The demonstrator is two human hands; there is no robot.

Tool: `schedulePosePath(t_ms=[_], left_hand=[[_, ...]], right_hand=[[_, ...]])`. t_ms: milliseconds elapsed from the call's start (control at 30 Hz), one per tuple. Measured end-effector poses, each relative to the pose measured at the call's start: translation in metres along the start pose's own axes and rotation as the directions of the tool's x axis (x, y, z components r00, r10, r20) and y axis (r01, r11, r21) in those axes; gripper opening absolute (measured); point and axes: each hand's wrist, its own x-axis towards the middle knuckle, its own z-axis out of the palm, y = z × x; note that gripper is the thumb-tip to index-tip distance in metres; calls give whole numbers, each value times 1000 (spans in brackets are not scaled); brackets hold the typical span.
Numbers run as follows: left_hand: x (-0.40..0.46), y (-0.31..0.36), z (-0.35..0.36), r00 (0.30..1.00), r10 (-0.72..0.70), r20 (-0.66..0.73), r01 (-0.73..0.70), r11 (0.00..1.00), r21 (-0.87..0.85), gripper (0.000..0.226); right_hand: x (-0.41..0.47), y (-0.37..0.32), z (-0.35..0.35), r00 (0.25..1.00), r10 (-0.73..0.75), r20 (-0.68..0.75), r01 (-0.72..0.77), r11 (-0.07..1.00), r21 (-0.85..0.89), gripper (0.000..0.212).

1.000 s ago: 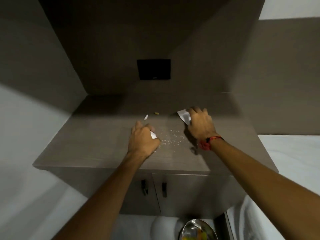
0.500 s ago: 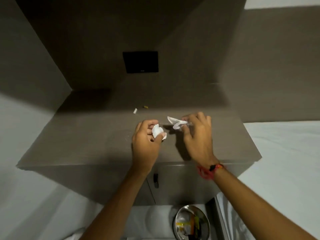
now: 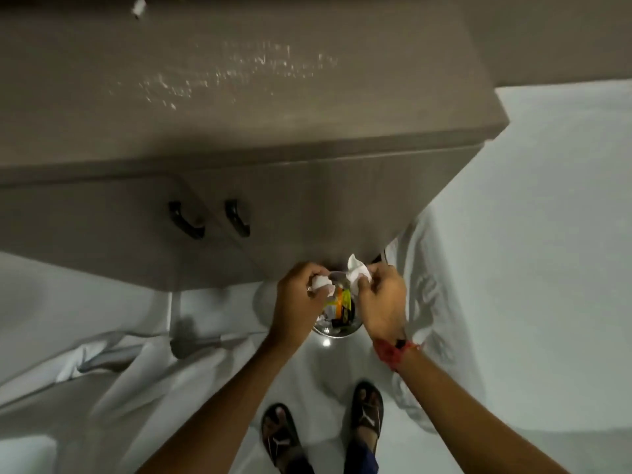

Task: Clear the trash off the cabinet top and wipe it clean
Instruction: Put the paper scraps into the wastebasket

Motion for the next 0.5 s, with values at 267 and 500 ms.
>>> schedulePosePath(t_ms=[267,500], left_hand=[[13,-105,69,865,-496,80,492,868,63,29],[22,-141,97,845,-501,190,465,862,203,40]], right_hand=[[39,110,64,927,271,259,-185,932,-311,20],[56,144,62,900,228,371,-132,954,-268,40]])
